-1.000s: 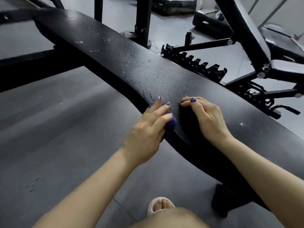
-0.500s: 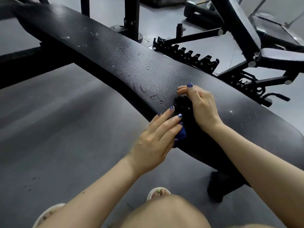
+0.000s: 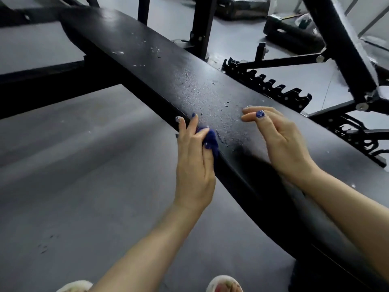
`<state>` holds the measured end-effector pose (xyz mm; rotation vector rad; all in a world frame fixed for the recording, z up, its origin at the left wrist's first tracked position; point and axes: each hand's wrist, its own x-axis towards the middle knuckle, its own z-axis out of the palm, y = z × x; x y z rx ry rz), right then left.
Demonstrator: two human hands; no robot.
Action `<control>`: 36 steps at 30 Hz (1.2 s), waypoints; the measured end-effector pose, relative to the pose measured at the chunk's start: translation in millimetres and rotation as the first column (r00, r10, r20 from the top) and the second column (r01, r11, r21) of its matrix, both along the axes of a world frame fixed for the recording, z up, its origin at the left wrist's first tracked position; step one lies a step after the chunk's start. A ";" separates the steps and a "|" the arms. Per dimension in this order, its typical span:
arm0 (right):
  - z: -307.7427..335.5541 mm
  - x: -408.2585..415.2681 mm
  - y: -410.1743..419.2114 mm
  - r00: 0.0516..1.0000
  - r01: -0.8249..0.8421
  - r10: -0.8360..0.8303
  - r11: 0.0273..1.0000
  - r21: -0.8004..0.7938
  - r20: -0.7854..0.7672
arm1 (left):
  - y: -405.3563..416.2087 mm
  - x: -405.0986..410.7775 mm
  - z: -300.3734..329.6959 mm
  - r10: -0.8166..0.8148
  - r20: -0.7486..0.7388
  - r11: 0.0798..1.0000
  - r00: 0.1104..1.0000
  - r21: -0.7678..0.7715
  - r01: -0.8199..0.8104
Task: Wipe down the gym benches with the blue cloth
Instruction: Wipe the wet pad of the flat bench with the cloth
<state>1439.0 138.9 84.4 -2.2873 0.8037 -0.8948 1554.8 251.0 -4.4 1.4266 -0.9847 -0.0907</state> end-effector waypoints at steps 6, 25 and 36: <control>-2.5 72.1 -31.0 0.999 -0.032 0.029 0.996 -0.088 -0.036 | 2.0 -14.5 -4.5 -0.048 -0.065 0.998 0.997 -0.047 0.045; -15.5 74.8 -45.7 0.967 0.155 -0.191 0.966 0.209 0.168 | 14.1 17.9 11.4 -0.253 0.637 0.961 0.728 0.082 0.263; -0.2 74.3 -25.0 0.973 0.220 -0.228 0.964 0.150 0.039 | -5.8 74.3 32.0 -0.246 0.184 0.935 0.952 0.303 0.183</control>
